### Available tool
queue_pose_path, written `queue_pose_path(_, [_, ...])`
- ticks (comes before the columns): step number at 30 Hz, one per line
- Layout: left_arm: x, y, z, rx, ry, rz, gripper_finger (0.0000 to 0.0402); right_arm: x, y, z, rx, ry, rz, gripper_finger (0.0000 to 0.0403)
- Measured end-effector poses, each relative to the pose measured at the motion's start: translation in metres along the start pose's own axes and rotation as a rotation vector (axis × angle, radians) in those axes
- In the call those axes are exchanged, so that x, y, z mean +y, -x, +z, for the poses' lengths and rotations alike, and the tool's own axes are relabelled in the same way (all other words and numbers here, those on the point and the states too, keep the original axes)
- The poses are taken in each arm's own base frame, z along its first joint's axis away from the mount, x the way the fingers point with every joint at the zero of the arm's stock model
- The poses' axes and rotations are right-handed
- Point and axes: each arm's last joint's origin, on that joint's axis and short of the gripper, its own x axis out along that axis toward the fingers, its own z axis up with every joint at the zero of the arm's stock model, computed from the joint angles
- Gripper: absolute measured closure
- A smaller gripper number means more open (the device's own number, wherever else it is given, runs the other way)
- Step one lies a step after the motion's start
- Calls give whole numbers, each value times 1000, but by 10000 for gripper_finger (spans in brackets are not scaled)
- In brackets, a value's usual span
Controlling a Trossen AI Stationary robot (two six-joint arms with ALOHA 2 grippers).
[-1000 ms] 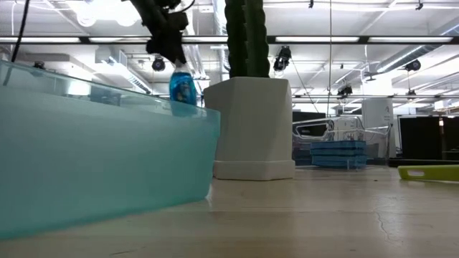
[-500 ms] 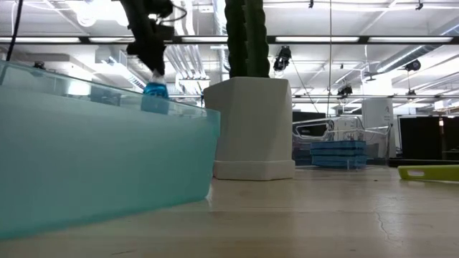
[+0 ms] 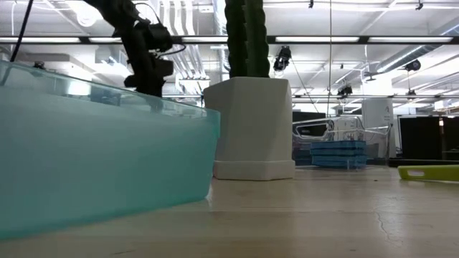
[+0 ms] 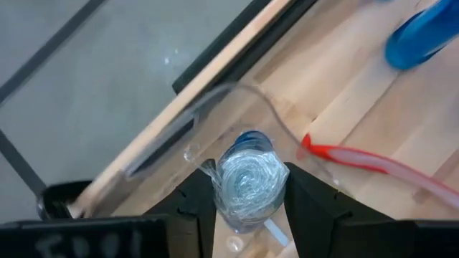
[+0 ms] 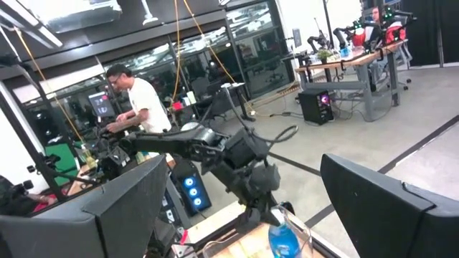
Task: Pick & Place Kitchen Sink Supplies
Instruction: Put the blue liquid detergent into the left transparent bin
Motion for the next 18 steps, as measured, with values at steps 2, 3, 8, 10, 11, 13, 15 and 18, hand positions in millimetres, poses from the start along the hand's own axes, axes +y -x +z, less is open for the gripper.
queue_pose_path(2, [1, -6, -5, 22, 17, 2, 272, 0, 0, 0, 0, 0, 0, 37])
queue_pose_path(3, [2, -8, -8, 34, 30, 5, 270, 0, 0, 0, 0, 0, -1, 37])
queue_pose_path(8, [9, -11, -13, 45, 162, 73, 271, 0, 0, 0, 0, 0, -1, 37])
queue_pose_path(10, [12, -10, -13, 41, 202, 93, 272, 0, 0, 0, 0, 0, -1, 37])
queue_pose_path(11, [12, -8, -14, 41, 212, 99, 272, 0, 0, 0, 0, 0, -1, 37])
queue_pose_path(13, [14, -5, -16, 47, 219, 139, 271, 0, 0, 0, 0, 0, -1, 37])
queue_pose_path(15, [16, -1, -18, 61, 232, 204, 270, 0, 0, 0, 0, 0, -1, 37])
queue_pose_path(18, [20, 1, -21, 75, 269, 253, 271, 0, 0, 0, 0, 3, -1, 37])
